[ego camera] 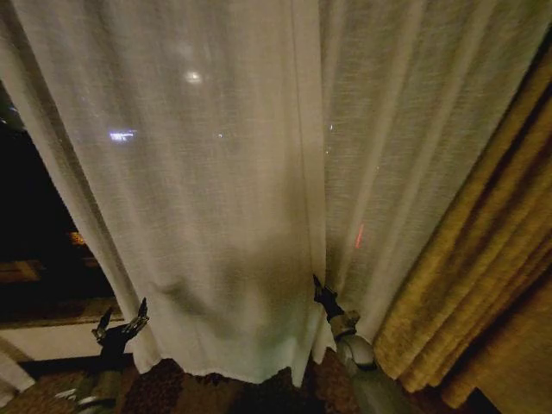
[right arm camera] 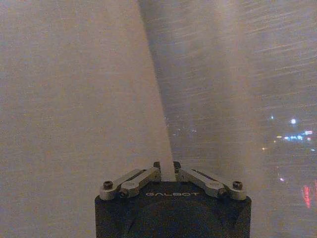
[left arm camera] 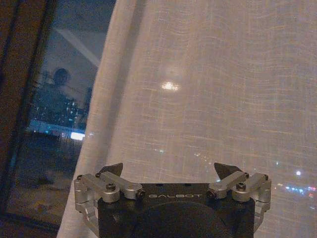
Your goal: Open the curtains by pulling them apart, changing their state from closed to fully open.
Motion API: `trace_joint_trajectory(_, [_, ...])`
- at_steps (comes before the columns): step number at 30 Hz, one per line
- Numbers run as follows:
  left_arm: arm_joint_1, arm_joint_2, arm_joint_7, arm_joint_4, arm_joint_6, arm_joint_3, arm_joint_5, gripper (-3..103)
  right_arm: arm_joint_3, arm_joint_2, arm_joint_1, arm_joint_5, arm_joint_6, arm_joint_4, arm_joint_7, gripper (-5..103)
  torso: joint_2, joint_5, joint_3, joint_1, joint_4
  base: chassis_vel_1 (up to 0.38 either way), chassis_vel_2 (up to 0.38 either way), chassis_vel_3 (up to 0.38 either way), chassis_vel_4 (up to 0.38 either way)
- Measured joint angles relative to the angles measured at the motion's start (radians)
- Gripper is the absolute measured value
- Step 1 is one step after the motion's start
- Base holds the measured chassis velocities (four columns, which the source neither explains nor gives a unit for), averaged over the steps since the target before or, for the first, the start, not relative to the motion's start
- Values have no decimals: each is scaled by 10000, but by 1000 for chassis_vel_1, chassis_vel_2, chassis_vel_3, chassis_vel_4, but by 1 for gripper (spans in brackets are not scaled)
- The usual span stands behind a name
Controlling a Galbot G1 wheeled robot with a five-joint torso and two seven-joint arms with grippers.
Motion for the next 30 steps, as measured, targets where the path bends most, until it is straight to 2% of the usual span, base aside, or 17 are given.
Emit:
trace_joint_trajectory(12, [0,0,0,0,0,0,0,100,-19,48,20,-91,77,-57,-42,0,1,-6,1,0,0,-355,-373,355,369])
trace_joint_trajectory(15, [0,0,0,-1,0,0,0,100,-54,52,12,-97,431,-118,-80,0,2,6,0,-3,0,-350,-331,352,320])
trace_joint_trajectory(19, [0,-1,0,-1,0,0,0,100,-68,46,9,-299,595,-121,-136,0,1,0,1,-2,0,-342,-320,313,288])
trace_joint_trajectory(27, [0,-1,5,-2,0,2,0,100,-152,6,2,-693,646,-110,-182,0,1,4,1,-3,-3,-112,-117,113,116])
trace_joint_trajectory(30, [0,1,-1,0,0,-6,0,100,-276,-22,0,-852,645,-145,-190,0,1,-13,0,-2,3,18,36,-22,-30])
